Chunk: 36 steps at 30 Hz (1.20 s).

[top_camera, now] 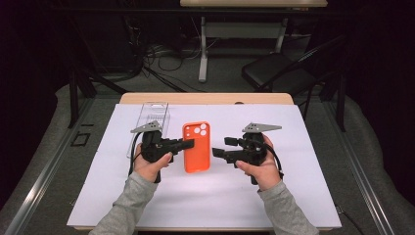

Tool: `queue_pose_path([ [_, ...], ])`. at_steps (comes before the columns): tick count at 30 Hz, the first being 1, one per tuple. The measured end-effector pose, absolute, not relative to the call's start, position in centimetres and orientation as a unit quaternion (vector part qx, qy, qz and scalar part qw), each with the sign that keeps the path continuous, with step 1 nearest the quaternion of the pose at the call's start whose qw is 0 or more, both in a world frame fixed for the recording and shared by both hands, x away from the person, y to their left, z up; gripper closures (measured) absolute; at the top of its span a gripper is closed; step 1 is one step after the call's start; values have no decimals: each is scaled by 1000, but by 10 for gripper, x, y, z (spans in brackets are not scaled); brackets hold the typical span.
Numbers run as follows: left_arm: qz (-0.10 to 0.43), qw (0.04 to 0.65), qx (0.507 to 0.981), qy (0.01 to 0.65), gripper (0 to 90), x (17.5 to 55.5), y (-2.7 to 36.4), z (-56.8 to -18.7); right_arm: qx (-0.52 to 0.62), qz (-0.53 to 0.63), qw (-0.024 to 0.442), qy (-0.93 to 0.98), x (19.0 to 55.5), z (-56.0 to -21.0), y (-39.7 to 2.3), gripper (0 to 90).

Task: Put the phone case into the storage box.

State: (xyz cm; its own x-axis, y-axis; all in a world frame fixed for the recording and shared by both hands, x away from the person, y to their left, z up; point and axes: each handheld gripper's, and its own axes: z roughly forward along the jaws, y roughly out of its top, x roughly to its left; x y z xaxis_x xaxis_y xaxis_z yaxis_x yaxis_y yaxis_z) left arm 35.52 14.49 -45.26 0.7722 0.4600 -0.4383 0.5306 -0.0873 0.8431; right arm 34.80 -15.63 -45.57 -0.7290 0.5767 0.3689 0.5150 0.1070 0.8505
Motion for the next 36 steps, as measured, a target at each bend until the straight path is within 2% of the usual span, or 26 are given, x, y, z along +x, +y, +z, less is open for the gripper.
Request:
queue_pose_path([
  [3, -33, 585, 739, 332, 812, 354, 142, -453, 358, 555, 21, 750, 347, -455, -155, 217],
  [7, -36, 583, 743, 328, 813, 353, 139, -454, 345, 558, 32, 754, 346, -455, -155, 308],
  [16, -47, 584, 744, 321, 812, 351, 134, -456, 321, 569, 20, 757, 346, -456, -155, 462],
  [28, -55, 588, 742, 316, 814, 350, 132, -455, 313, 581, 32, 751, 343, -455, -155, 472],
  [36, -57, 587, 745, 313, 814, 348, 130, -455, 321, 594, 3, 738, 343, -456, -155, 538],
])
